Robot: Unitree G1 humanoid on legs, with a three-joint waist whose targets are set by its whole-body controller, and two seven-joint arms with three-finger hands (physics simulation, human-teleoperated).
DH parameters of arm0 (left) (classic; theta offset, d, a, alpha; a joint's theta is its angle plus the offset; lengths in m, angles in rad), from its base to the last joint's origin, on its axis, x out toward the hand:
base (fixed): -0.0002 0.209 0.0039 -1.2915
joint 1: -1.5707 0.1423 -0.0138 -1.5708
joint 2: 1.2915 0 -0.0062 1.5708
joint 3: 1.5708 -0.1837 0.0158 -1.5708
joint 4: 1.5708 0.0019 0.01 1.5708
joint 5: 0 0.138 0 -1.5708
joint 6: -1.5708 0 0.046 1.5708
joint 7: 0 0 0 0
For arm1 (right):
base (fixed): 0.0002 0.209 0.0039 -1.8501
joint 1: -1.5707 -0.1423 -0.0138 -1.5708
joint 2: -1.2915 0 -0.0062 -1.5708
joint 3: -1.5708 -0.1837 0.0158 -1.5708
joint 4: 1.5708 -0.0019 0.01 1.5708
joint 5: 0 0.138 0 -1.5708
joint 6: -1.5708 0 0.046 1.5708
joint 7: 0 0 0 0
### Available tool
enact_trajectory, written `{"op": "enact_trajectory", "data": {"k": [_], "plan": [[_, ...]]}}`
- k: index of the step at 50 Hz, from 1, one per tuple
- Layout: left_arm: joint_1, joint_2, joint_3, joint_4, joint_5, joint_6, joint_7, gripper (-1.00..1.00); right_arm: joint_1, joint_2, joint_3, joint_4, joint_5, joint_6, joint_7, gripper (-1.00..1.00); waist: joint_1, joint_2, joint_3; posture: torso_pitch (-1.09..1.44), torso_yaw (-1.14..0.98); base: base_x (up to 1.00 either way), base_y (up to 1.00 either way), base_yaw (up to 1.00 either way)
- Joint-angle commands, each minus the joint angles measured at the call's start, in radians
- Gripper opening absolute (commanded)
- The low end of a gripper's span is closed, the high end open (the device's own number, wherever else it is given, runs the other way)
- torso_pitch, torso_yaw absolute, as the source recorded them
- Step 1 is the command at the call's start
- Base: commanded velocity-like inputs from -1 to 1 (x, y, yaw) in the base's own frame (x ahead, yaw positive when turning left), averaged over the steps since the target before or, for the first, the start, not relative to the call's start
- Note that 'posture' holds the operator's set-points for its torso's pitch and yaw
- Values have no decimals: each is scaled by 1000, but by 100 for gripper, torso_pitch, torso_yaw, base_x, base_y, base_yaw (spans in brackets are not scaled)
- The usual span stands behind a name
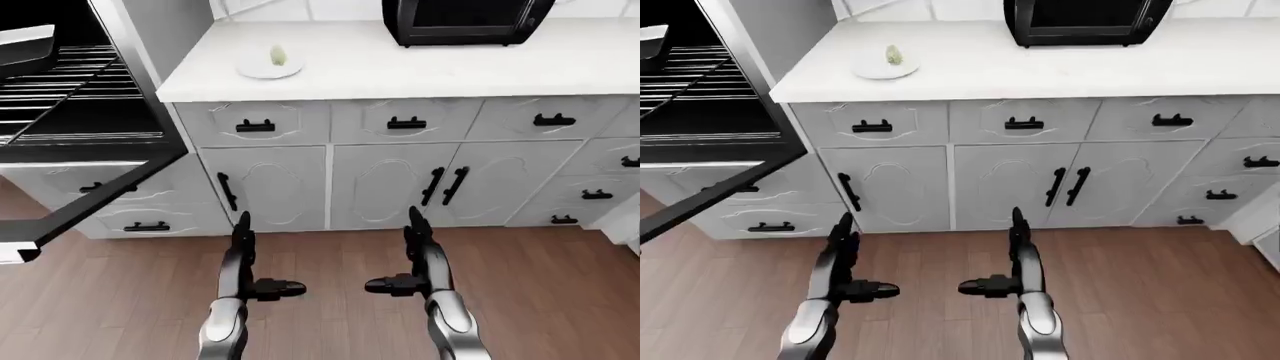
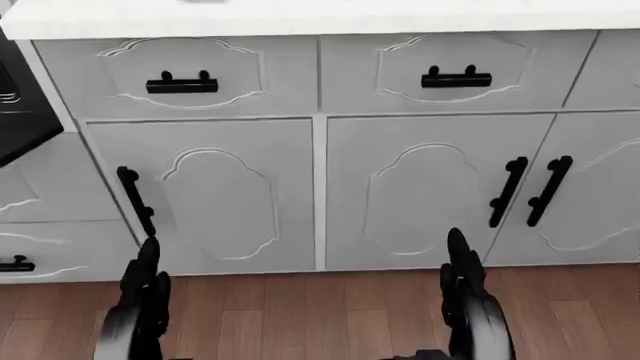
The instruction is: Place the broccoli on the top rack of the oven.
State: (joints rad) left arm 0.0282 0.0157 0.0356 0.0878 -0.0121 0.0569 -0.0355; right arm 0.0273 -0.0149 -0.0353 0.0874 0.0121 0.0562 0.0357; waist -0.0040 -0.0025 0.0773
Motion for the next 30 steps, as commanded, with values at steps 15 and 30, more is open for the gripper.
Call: {"op": "enact_trajectory", "data": {"k": [15, 30], "plan": [[-7, 0, -1, -149, -21, -31, -11, 100, -40, -4, -10, -57, 22, -95, -12, 100, 8, -4, -80, 0, 0, 0, 0, 0], [-293, 76, 84, -143, -92, 162, 40, 100, -282, -35, -42, -61, 34, 104, -90, 100, 7, 0, -97, 0, 0, 0, 0, 0]]}}
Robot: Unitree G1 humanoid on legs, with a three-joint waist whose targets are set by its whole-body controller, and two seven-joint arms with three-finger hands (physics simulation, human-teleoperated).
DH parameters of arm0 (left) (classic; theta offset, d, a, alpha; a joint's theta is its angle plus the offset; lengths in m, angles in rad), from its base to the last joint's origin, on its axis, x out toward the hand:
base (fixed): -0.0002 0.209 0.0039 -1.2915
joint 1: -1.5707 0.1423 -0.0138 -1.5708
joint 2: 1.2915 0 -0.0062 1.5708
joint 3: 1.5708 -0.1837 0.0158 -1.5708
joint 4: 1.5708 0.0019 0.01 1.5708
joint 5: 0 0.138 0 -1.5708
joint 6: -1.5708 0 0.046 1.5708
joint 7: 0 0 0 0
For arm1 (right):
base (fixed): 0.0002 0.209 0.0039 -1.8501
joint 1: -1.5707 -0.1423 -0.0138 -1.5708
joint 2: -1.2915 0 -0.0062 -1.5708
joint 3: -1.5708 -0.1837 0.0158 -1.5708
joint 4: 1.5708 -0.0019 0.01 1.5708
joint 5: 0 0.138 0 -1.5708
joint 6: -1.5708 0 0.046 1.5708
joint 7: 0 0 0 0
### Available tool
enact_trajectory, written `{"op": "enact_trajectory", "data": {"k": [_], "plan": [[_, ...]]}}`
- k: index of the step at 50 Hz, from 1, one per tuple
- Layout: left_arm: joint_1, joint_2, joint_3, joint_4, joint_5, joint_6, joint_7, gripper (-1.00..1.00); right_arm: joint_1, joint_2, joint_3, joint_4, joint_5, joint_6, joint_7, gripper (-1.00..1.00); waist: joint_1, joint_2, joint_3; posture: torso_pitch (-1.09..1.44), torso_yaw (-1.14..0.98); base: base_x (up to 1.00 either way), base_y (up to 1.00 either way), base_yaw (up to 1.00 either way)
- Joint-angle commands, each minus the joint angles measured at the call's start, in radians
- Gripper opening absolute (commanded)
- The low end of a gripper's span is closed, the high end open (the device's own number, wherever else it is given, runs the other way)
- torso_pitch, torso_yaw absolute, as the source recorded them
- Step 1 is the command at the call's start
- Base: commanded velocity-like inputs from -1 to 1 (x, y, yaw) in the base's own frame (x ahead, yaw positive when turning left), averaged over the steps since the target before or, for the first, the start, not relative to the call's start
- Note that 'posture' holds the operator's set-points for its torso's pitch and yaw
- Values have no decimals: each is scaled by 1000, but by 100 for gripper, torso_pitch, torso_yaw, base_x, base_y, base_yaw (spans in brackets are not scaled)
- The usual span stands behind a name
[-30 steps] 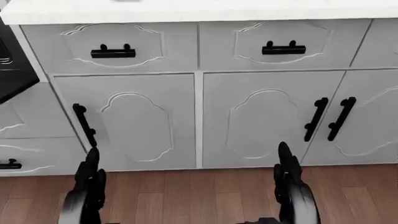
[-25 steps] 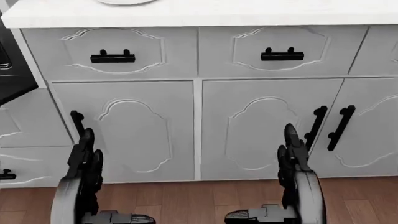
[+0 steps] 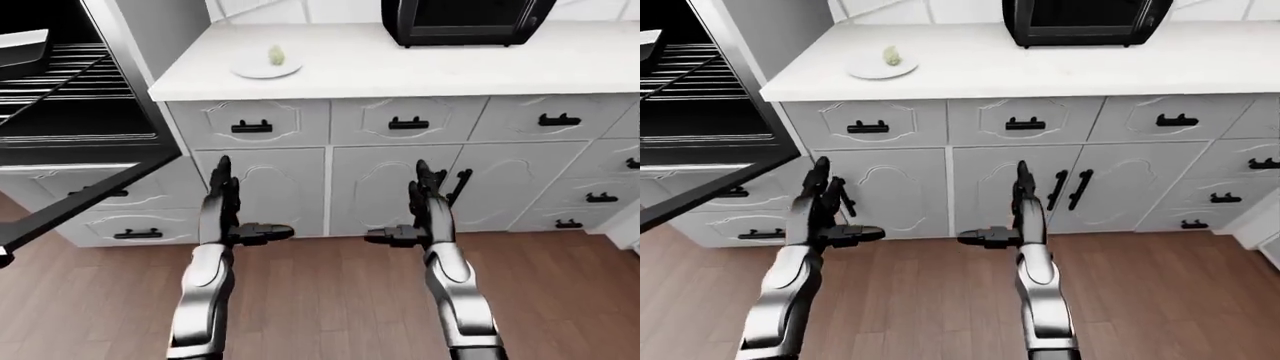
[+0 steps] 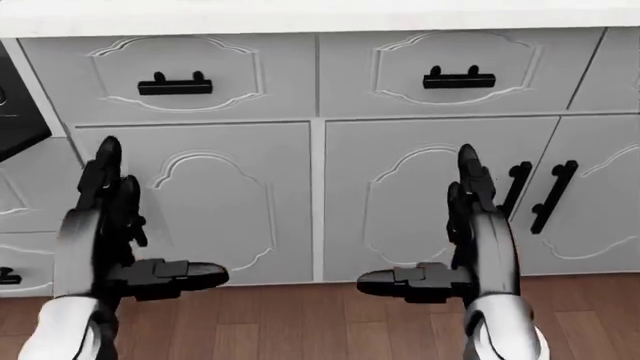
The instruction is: Place the broccoli on the top rack of the oven.
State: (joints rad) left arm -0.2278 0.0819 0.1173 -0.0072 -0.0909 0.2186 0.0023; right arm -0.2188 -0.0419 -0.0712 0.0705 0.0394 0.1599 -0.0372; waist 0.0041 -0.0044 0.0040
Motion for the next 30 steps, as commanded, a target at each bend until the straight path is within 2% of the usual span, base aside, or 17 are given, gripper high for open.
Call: {"op": "enact_trajectory", "data": {"k": [1, 6, 9, 13, 19, 24, 25, 27, 30], "plan": [[-61, 18, 10, -53, -21, 26, 7, 100, -61, -16, -6, -58, 5, 32, -22, 100, -1, 2, -24, 0, 0, 0, 0, 0], [-146, 60, 33, -41, -46, 103, 8, 100, -145, -42, -2, -113, -2, 169, -3, 100, 0, 3, -22, 0, 0, 0, 0, 0], [-216, 93, 52, -48, -77, 175, 9, 100, -222, -59, -29, -155, 19, 257, -16, 100, -1, 5, -20, 0, 0, 0, 0, 0], [-298, 129, 62, -41, -108, 238, 15, 100, -294, -76, -30, -212, 35, 352, -17, 100, 0, 5, -14, 0, 0, 0, 0, 0], [-358, 157, 67, -58, -129, 305, 18, 100, -365, -104, -51, -259, 72, 435, -31, 100, 0, 5, -9, 0, 0, 0, 0, 0], [-367, 165, 77, -93, -150, 335, 30, 100, -374, -113, -51, -290, 93, 458, -39, 100, 1, 6, -4, 0, 0, 1, 0, 0], [-365, 171, 83, -109, -156, 345, 33, 100, -374, -116, -58, -298, 99, 463, -39, 100, -1, 11, -22, 0, 0, 12, 0, 0], [-359, 174, 85, -122, -163, 352, 35, 100, -376, -120, -63, -313, 110, 478, -43, 100, -2, 12, 8, 0, 0, 18, 0, 0], [-358, 182, 89, -134, -169, 365, 38, 100, -384, -130, -71, -320, 122, 491, -49, 100, -2, 1, 33, 0, 0, 28, 0, 0]]}}
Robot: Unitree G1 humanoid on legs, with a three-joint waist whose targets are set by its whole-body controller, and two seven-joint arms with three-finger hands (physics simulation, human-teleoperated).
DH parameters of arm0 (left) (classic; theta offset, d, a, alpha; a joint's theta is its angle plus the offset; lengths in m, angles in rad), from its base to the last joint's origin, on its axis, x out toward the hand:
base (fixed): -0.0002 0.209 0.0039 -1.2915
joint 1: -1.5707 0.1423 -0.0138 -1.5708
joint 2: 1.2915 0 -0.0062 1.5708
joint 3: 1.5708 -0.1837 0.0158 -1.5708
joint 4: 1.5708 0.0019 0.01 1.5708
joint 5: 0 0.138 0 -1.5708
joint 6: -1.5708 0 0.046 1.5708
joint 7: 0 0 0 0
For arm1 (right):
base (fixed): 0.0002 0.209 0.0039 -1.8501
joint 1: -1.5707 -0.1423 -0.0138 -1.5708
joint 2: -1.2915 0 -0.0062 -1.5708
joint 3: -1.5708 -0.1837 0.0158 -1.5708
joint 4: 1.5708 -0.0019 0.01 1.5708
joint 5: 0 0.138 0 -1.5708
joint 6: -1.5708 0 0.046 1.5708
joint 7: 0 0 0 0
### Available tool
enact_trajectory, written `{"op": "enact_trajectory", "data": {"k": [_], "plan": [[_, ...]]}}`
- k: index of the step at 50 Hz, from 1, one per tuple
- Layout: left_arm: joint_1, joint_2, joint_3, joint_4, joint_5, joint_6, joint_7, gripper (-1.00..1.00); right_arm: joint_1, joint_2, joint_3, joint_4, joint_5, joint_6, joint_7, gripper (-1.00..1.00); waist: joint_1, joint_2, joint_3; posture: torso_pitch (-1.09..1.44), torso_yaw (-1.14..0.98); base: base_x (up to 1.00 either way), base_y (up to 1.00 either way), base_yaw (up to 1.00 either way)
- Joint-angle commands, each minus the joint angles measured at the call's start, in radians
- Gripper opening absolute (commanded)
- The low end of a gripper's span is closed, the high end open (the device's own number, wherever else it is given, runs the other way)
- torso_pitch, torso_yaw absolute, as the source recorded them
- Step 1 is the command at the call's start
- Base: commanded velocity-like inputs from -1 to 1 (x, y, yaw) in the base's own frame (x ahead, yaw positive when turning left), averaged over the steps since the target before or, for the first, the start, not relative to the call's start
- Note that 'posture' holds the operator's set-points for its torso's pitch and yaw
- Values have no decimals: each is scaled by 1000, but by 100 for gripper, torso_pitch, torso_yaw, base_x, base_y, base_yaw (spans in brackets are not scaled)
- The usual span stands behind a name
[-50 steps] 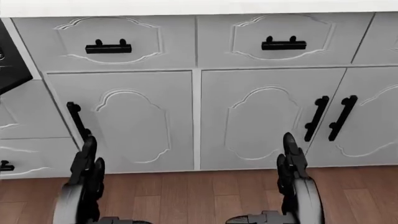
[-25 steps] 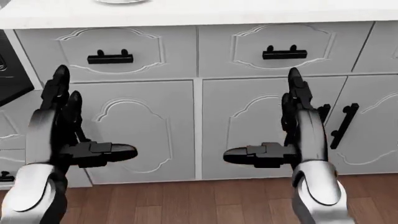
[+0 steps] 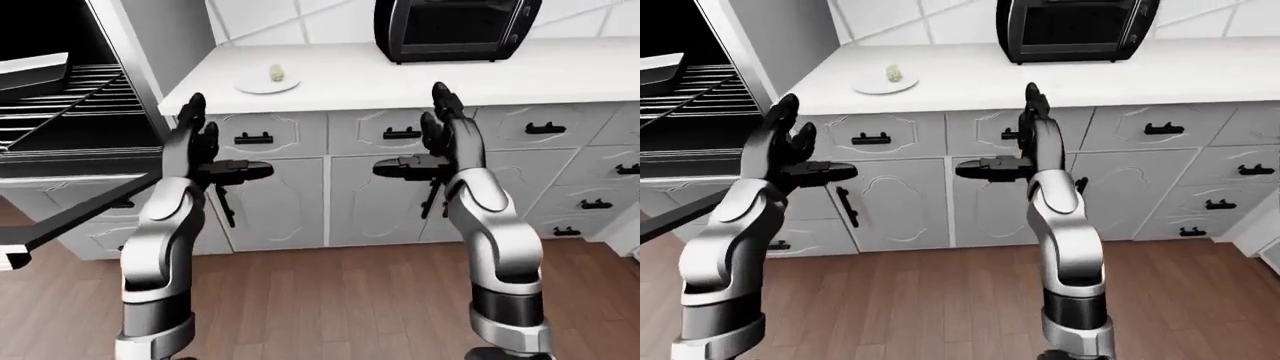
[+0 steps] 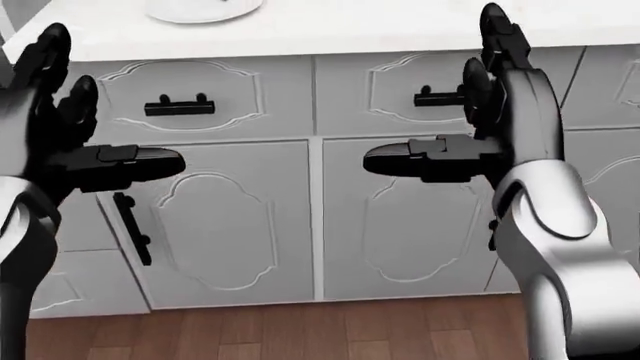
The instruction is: Place the broccoli on the top rack of the oven.
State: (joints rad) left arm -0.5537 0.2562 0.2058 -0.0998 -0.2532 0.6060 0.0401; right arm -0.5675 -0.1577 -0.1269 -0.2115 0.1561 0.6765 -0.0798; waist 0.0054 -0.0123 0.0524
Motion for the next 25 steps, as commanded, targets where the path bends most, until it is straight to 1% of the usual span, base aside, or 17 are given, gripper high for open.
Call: {"op": "enact_trajectory", "data": {"k": [1, 3, 5, 7, 9, 10, 12, 13, 14, 15, 16, 17, 18, 20, 23, 25], "plan": [[-33, 10, 2, -48, -10, -15, 0, 100, -37, -16, -18, -47, 11, -17, -9, 100, -4, 2, -13, 0, 0, 30, 0, 0], [-36, 12, 1, -62, -12, -1, 4, 100, -40, -18, -18, -60, 22, -2, -15, 100, -4, -17, -11, 0, 0, 33, 0, 0], [-35, 11, -2, -57, -9, -6, 2, 100, -41, -22, -19, -58, 27, -5, -14, 100, -8, -2, -13, 0, 0, 36, 0, 0], [-34, 9, -5, -52, -4, -10, 2, 100, -41, -24, -19, -61, 30, -5, -17, 100, -5, -6, -15, 0, 0, 37, 0, 0], [-34, 10, -3, -54, -3, -8, 2, 100, -40, -25, -18, -54, 30, -13, -16, 100, -5, 4, -23, 0, 0, 37, 0, 0], [-34, 9, -2, -50, -3, -10, 2, 100, -42, -26, -19, -50, 31, -16, -17, 100, -6, 14, -23, 0, 0, 38, 0, 0], [-36, 8, -4, -44, -1, -14, 0, 100, -41, -25, -14, -39, 28, -27, -16, 100, -12, 36, -16, 0, 0, 36, 0, 0], [-36, 8, -4, -42, 0, -15, -1, 100, -38, -24, -11, -36, 26, -31, -16, 100, -15, 53, -16, 0, 0, 37, 0, 0], [-36, 9, -3, -45, -1, -12, -1, 100, -38, -23, -10, -44, 26, -23, -16, 100, -17, 79, -20, 0, 0, 38, 0, 0], [-36, 11, -1, -49, -2, -9, -1, 100, -41, -24, -10, -50, 27, -15, -17, 100, -17, 116, -34, 0, 0, 38, 0, 0], [-35, 11, 0, -48, -2, -10, -1, 100, -38, -24, -11, -46, 25, -22, -15, 100, -5, 86, -27, 0, 0, 38, 0, 0], [-35, 11, -1, -47, -2, -11, -2, 100, -40, -25, -12, -49, 26, -18, -15, 100, -16, 94, -22, 0, 0, 38, 0, 0], [-35, 10, -1, -46, -2, -13, -2, 100, -40, -25, -13, -50, 26, -16, -14, 100, -9, 91, -24, 0, 0, 38, 0, 0], [-36, 12, 1, -59, -5, -2, 1, 100, -41, -26, -15, -62, 29, -6, -16, 100, -3, 75, -36, 0, 0, 38, 0, 0], [-36, 15, 4, -60, -7, -1, 3, 100, -43, -27, -16, -73, 32, 6, -18, 100, 6, 49, -29, 0, 0, 38, 0, 0], [-37, 14, 2, -55, -6, -7, 2, 100, -45, -27, -16, -80, 35, 10, -19, 100, 14, 24, -29, 0, 0, 37, 0, 0]]}}
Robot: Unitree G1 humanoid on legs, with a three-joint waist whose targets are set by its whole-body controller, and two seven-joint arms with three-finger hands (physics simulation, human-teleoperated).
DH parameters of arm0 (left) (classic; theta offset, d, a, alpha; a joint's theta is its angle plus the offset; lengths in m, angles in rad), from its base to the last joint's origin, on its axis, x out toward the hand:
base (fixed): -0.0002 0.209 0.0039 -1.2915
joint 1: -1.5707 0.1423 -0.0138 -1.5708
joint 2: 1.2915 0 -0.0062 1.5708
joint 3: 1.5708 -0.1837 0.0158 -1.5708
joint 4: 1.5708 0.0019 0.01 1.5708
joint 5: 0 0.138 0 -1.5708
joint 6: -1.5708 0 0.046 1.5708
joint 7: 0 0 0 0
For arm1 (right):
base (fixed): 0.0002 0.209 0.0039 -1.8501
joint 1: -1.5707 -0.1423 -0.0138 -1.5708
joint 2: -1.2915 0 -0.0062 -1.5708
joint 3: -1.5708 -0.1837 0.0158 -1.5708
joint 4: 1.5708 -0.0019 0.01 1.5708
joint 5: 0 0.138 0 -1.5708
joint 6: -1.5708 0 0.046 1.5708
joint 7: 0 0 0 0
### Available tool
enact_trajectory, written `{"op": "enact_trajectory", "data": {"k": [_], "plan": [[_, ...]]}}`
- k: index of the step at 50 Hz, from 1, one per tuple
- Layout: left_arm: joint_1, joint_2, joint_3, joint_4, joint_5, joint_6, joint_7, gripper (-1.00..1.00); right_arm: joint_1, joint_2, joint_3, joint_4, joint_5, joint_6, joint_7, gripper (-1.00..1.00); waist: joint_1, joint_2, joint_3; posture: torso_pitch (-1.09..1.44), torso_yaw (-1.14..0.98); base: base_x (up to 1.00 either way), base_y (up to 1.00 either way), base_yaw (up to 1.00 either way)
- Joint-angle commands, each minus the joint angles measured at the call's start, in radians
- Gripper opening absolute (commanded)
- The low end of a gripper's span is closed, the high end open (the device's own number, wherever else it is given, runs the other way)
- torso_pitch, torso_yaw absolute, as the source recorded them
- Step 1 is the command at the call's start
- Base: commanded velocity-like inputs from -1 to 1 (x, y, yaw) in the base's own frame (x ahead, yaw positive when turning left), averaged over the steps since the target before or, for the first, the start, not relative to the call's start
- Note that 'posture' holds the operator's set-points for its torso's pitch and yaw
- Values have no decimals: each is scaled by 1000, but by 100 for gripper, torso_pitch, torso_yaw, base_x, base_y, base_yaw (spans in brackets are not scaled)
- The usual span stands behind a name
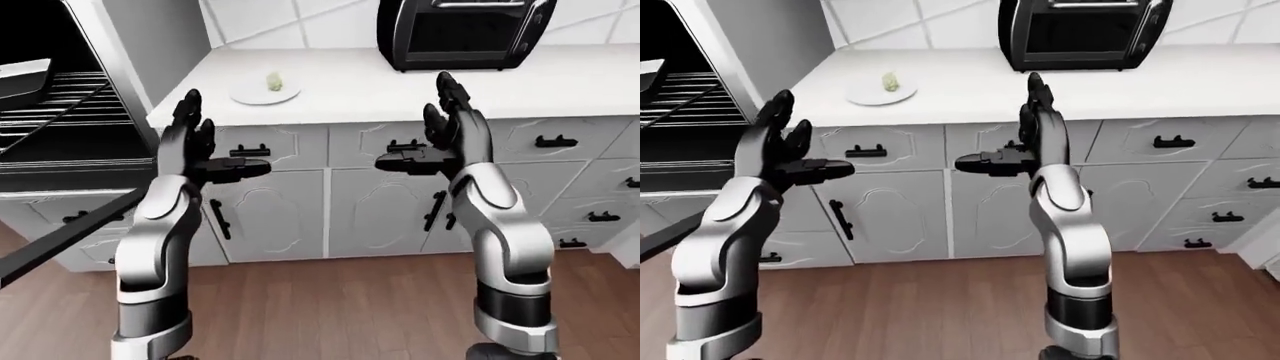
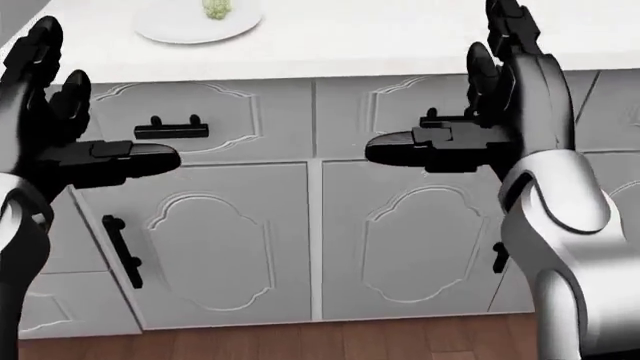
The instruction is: Place the broccoli on the top rack of the oven.
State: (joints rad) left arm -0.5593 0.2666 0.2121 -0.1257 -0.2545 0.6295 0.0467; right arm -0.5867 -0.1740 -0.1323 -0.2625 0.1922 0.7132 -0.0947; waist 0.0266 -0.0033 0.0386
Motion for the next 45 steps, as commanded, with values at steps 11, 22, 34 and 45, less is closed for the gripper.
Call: {"op": "enact_trajectory", "data": {"k": [11, 22, 34, 45], "plan": [[-32, 4, -3, -50, -10, -19, -5, 100, -26, -11, -12, -40, 1, -16, -6, 100, -32, -15, -11, 0, 0, 37, 0, 0], [-33, 6, -3, -40, -8, -27, -7, 100, -30, -12, -12, -41, 1, -12, -6, 100, -24, 71, -23, 0, 0, 37, 0, 0], [-32, 4, -7, -50, -6, -20, -7, 100, -31, -11, -12, -57, 13, -5, -17, 100, -17, -23, -23, 0, 0, 6, 0, 0], [-31, 4, -4, -53, -7, -17, -8, 100, -34, -16, -14, -63, 18, 0, -19, 100, -26, 43, -38, 0, 0, 4, 0, 0]]}}
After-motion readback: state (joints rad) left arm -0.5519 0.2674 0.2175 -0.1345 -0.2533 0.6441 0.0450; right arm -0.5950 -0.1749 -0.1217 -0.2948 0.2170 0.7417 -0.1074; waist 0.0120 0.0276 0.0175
